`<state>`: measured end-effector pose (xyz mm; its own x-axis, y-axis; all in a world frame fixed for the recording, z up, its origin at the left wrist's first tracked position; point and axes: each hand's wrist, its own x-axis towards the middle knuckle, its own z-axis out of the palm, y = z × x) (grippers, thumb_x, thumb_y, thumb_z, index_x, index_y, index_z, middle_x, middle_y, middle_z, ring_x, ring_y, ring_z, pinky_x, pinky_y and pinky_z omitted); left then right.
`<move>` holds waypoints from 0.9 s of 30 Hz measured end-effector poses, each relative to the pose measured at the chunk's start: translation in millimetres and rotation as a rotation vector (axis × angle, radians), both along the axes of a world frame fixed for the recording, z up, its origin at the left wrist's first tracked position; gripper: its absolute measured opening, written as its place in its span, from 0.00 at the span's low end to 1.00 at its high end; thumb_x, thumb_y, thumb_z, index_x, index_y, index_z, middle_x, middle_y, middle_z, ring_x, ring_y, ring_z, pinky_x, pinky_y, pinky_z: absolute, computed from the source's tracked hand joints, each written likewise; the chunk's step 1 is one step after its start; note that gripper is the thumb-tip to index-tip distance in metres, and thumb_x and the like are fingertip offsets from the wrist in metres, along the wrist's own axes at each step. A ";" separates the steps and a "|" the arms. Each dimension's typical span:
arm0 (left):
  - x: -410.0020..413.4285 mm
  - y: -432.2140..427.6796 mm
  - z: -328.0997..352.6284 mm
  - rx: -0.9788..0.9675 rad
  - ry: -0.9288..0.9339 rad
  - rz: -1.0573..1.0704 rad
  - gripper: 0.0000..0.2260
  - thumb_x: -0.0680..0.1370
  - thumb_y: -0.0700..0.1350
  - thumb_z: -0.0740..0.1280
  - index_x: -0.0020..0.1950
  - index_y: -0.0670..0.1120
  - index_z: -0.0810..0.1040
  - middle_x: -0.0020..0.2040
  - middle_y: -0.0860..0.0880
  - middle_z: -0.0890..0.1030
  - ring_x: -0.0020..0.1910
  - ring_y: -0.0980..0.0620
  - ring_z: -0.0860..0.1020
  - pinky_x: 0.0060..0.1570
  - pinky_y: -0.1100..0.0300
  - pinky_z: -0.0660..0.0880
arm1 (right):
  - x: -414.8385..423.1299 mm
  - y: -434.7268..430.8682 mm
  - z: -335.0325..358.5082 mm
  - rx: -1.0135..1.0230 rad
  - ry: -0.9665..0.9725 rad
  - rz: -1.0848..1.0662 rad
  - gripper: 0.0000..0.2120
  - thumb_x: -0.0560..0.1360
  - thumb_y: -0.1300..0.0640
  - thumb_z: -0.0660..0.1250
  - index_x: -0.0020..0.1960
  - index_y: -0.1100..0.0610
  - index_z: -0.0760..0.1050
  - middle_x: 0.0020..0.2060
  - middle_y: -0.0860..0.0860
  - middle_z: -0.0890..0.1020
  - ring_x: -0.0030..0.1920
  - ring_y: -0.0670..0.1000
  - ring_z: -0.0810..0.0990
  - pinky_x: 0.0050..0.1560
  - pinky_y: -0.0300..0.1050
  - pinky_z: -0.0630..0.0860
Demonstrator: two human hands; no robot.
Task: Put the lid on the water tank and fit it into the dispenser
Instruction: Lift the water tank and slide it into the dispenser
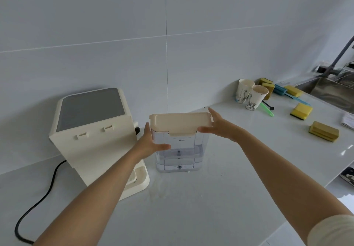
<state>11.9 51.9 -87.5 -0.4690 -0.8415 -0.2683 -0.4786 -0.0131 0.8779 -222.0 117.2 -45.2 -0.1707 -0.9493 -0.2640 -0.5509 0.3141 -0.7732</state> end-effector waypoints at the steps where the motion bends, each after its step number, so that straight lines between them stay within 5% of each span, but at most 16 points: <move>1: -1.2 1.4 -3.9 -0.002 0.011 -0.003 0.50 0.68 0.45 0.75 0.77 0.47 0.42 0.78 0.50 0.54 0.76 0.48 0.57 0.72 0.54 0.58 | -2.7 2.7 -4.3 0.013 -0.063 -0.006 0.48 0.71 0.56 0.70 0.76 0.57 0.38 0.77 0.53 0.50 0.74 0.57 0.60 0.71 0.50 0.61; 4: -4.0 2.0 -10.5 -0.024 0.023 -0.003 0.45 0.68 0.42 0.75 0.76 0.48 0.48 0.75 0.50 0.58 0.74 0.48 0.59 0.69 0.57 0.60 | -5.1 7.4 -20.7 0.072 -0.138 -0.026 0.53 0.68 0.59 0.73 0.75 0.54 0.34 0.77 0.55 0.51 0.75 0.58 0.59 0.72 0.56 0.59; 20: -5.2 -13.8 -24.8 -0.012 -0.082 0.072 0.45 0.64 0.46 0.78 0.74 0.47 0.56 0.72 0.49 0.66 0.71 0.48 0.65 0.62 0.60 0.63 | 5.0 -2.4 -80.1 0.094 -0.188 -0.120 0.50 0.57 0.56 0.79 0.72 0.57 0.57 0.68 0.54 0.70 0.69 0.56 0.67 0.70 0.56 0.65; 27: -0.6 -9.1 -23.7 -0.035 -0.076 0.071 0.42 0.64 0.44 0.78 0.73 0.47 0.61 0.69 0.48 0.71 0.69 0.48 0.68 0.65 0.57 0.65 | 16.2 4.5 -67.4 0.082 -0.214 -0.141 0.41 0.63 0.66 0.75 0.71 0.58 0.60 0.66 0.52 0.71 0.67 0.55 0.68 0.68 0.49 0.65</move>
<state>11.3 42.7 -111.2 -0.3872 -0.8813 -0.2710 -0.5428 -0.0197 0.8396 -205.7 121.7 -112.5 -0.2317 -0.8939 -0.3838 -0.3236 0.4429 -0.8362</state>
